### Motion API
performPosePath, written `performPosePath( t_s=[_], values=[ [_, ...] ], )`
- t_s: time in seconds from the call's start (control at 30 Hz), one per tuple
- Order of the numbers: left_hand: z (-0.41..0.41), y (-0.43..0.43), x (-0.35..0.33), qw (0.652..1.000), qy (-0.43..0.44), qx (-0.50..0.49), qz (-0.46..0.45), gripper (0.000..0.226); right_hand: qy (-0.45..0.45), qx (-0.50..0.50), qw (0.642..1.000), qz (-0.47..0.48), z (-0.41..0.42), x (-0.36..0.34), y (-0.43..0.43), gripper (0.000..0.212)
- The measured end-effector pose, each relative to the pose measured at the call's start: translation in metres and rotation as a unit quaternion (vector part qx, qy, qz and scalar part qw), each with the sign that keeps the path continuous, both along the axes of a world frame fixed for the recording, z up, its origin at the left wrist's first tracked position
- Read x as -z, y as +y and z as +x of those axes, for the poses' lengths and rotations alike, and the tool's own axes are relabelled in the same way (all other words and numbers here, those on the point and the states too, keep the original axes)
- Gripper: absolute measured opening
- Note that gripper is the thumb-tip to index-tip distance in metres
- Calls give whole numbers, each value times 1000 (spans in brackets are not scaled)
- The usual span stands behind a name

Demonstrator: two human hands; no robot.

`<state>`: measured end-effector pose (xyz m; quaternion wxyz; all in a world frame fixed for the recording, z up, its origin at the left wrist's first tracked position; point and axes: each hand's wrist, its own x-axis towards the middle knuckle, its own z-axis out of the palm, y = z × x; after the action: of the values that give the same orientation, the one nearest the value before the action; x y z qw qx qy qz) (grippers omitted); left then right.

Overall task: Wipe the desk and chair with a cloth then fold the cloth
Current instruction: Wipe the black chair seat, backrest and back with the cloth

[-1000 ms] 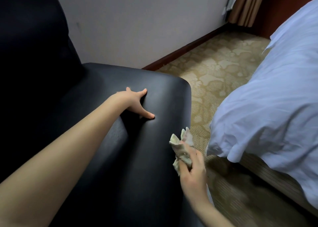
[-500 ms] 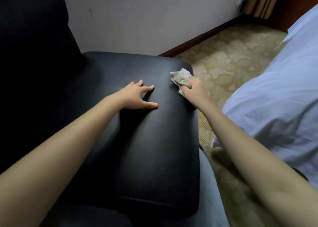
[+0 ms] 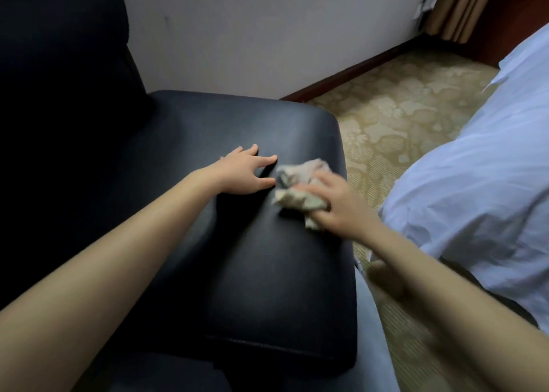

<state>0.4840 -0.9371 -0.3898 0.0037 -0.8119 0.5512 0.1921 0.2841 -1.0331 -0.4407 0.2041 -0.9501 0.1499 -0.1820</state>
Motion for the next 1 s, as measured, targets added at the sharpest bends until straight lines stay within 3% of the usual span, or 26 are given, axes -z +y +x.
performPosePath(
  t_s=[0.1, 0.2, 0.37, 0.47, 0.57, 0.7, 0.83, 1.0],
  values=[
    [3, 9, -2, 1000, 7, 7, 4, 59, 39, 124, 991, 23, 42, -9, -50, 65],
    [10, 21, -1, 1000, 10, 2, 3, 58, 103, 178, 979, 1, 63, -15, -55, 43],
    [33, 53, 5, 999, -3, -31, -21, 57, 106, -55, 992, -37, 38, -32, 54, 55],
    [46, 69, 8, 998, -1, -52, -31, 58, 135, -167, 968, -128, 5, -34, 129, 82],
    [60, 80, 5, 998, 2, -61, -28, 59, 184, -195, 944, -193, -1, -29, 149, 93],
    [71, 86, -3, 998, 13, -68, -14, 60, 167, -223, 943, -183, 6, -26, 131, 81],
    [76, 99, -7, 997, 10, -82, 0, 62, 161, -238, 934, -214, 3, -28, 116, 88],
    [75, 118, -8, 995, 0, -100, 2, 62, 193, -251, 932, -175, 0, -34, 86, 94]
  ],
)
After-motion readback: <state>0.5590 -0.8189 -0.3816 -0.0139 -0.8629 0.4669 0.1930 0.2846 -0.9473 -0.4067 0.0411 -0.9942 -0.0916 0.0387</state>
